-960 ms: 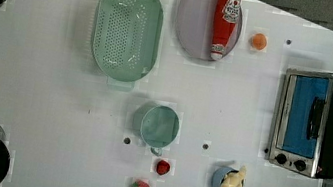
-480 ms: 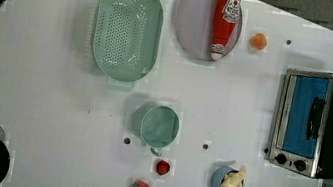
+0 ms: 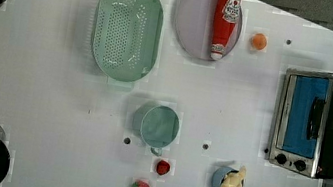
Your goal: Flap open oven.
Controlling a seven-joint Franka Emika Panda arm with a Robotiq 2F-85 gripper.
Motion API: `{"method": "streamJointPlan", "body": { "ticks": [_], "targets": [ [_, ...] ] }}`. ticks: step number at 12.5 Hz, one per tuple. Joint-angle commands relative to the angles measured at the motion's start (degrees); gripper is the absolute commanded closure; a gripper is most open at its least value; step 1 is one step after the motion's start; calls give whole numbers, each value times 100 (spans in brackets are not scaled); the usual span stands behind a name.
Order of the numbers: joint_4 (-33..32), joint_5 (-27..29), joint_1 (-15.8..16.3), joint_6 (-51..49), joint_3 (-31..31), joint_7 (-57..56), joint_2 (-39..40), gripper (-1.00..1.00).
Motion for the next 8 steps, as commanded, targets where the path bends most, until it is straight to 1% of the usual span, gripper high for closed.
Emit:
{"method": "streamJointPlan", "body": {
  "ticks": [1, 3, 8],
  "targets": [
    [-309, -79, 54, 692, -24, -288, 41, 65],
    [-415, -82, 54, 929, -25, -288, 209, 65],
    [-418, -88, 71, 997, 4, -274, 569, 65]
  ]
}}
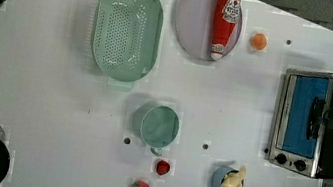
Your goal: Flap open oven.
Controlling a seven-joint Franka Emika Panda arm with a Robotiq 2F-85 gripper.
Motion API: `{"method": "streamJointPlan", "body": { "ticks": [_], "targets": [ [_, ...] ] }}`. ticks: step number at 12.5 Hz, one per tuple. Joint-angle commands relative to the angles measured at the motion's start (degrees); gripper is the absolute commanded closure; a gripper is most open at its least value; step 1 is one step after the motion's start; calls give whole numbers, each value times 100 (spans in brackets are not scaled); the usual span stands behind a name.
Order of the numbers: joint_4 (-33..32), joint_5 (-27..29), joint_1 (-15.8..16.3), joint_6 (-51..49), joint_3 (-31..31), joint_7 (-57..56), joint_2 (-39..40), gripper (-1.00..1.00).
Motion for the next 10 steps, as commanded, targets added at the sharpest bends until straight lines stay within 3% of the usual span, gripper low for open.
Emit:
{"method": "streamJointPlan", "body": {
  "ticks": [1, 6, 10],
  "targets": [
    [19, -88, -18, 57, -11, -213, 276, 65],
    [-61, -1703, 244, -22, 351, 1641, 298, 65],
    [-168, -2676, 443, -290, 816, 2988, 440, 65]
  ]
}}
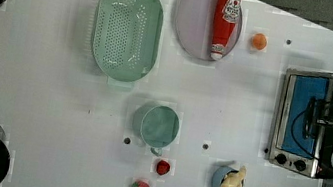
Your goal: Flap open oven.
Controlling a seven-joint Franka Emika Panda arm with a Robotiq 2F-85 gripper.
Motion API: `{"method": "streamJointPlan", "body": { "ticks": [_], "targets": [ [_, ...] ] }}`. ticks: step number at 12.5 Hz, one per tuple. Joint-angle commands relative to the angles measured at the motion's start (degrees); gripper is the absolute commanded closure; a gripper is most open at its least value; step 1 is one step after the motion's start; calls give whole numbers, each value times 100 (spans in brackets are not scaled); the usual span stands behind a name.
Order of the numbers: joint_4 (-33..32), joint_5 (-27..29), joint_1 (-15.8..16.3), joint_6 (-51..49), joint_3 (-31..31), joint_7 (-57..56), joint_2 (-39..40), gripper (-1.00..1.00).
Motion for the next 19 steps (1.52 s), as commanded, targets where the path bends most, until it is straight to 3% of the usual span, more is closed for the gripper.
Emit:
{"method": "streamJointPlan", "body": {
  "ticks": [1, 7, 12, 19],
  "targets": [
    [-126, -606, 345, -193, 395, 1556, 231, 65],
    [-46, -2174, 853, -636, 957, 4117, 1135, 65],
    [239, -3284, 1388, -1088, 1048, 6155, 2137, 65],
    [661, -3511, 1710, -1269, 1062, 6353, 2893, 65]
  ]
}}
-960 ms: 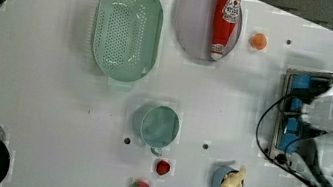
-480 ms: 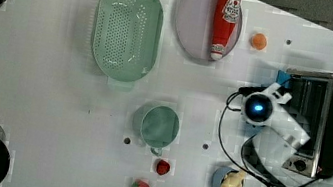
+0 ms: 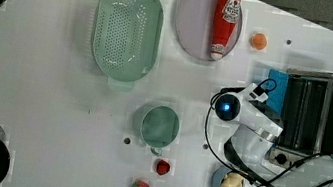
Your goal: Flap open oven.
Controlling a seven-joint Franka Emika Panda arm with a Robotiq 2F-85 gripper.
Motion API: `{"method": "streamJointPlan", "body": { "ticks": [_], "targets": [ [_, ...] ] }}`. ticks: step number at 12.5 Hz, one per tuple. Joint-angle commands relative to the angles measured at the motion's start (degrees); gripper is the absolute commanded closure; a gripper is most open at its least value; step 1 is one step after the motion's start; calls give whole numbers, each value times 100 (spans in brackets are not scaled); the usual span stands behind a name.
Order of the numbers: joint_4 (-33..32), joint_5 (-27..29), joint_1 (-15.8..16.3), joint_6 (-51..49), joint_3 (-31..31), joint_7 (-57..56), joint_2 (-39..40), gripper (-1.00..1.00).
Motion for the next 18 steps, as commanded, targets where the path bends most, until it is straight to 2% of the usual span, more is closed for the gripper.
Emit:
{"method": "streamJointPlan", "body": {
  "ticks": [1, 4, 6, 8, 11, 15, 16, 18],
  "targets": [
    [196, -8, 97, 57, -48, 419, -69, 65],
    [340, 151, 205, 72, -24, 547, -427, 65],
    [400, 627, 189, 71, -61, 641, -1004, 65],
    [473, 1546, 133, 68, -129, 641, -1745, 65],
    [546, 3310, 19, -20, -346, 632, -2914, 65],
    [622, 5509, -30, -664, -710, 622, -4261, 65],
    [681, 5895, -30, -919, -779, 623, -4524, 65],
    [797, 6029, -29, -1301, -822, 622, -4951, 65]
  ]
}}
